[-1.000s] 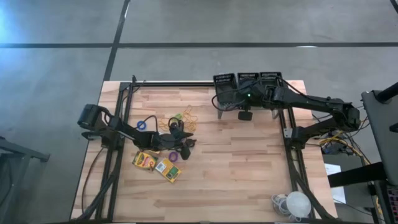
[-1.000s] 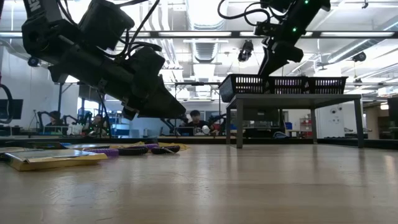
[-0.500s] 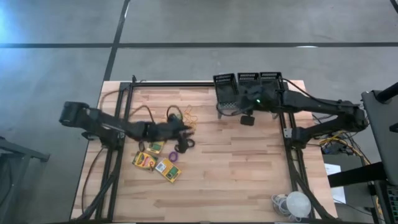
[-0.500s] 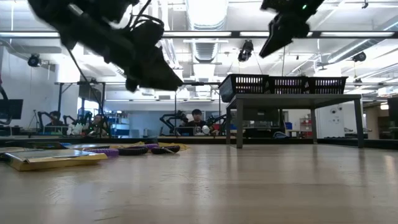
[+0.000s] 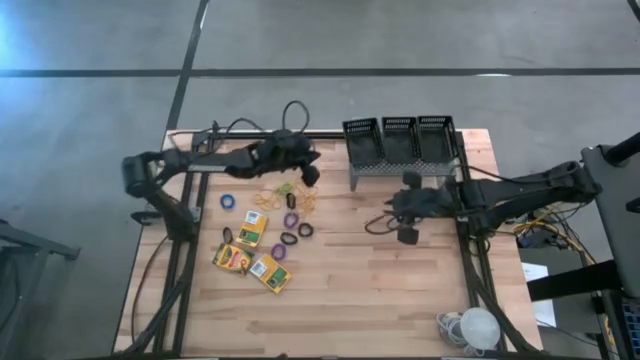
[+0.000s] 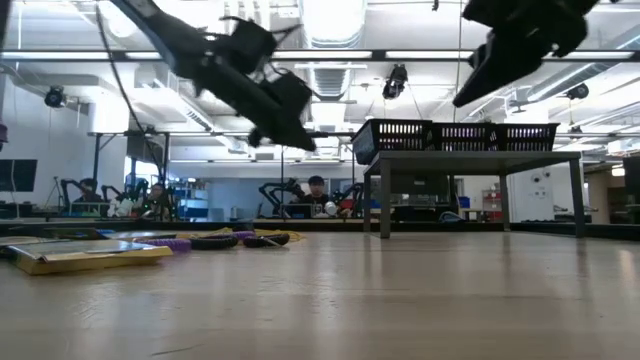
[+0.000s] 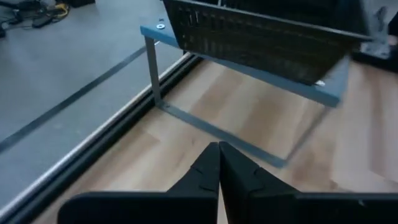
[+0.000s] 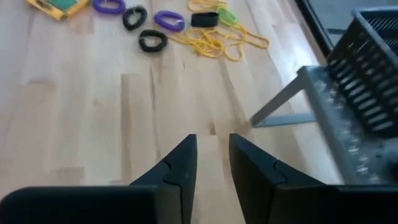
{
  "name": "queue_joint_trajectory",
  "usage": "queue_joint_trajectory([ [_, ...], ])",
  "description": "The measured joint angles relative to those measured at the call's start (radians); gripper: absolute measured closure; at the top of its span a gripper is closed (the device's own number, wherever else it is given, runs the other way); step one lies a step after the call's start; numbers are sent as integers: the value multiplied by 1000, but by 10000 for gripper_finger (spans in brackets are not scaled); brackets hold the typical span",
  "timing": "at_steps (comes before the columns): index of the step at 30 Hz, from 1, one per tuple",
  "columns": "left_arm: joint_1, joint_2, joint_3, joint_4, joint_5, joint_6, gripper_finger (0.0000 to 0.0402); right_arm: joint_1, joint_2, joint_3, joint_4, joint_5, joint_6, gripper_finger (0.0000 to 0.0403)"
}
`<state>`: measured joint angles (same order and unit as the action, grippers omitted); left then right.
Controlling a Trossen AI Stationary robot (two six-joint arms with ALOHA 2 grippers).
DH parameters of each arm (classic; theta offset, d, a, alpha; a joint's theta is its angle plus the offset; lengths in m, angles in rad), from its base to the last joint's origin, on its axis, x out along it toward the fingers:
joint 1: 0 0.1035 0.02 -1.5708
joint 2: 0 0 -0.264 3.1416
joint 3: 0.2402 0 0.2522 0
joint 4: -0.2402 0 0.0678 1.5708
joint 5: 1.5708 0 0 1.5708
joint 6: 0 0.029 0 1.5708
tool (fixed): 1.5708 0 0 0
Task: Pick & Place Office Desk Supplies
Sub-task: Put the black basket on the shelf
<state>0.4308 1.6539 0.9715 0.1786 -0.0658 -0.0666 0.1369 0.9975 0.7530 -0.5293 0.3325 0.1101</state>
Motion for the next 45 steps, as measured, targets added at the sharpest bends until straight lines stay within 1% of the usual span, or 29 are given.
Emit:
queue_joint_trajectory([
  [5,35,128,151,-1,-1,46,396,72,-52,-77,40,86,77,329],
  [7,42,161,204,-22,0,52,397,86,-74,-98,51,90,94,333],
  [12,49,225,296,-18,14,71,397,100,-107,-126,63,90,124,339],
  [17,49,275,357,-23,41,78,397,108,-116,-126,71,89,122,340],
  [24,49,272,360,-16,41,83,398,108,-117,-126,72,89,120,342],
  [45,49,274,356,75,41,97,398,108,-112,-127,99,87,124,342],
])
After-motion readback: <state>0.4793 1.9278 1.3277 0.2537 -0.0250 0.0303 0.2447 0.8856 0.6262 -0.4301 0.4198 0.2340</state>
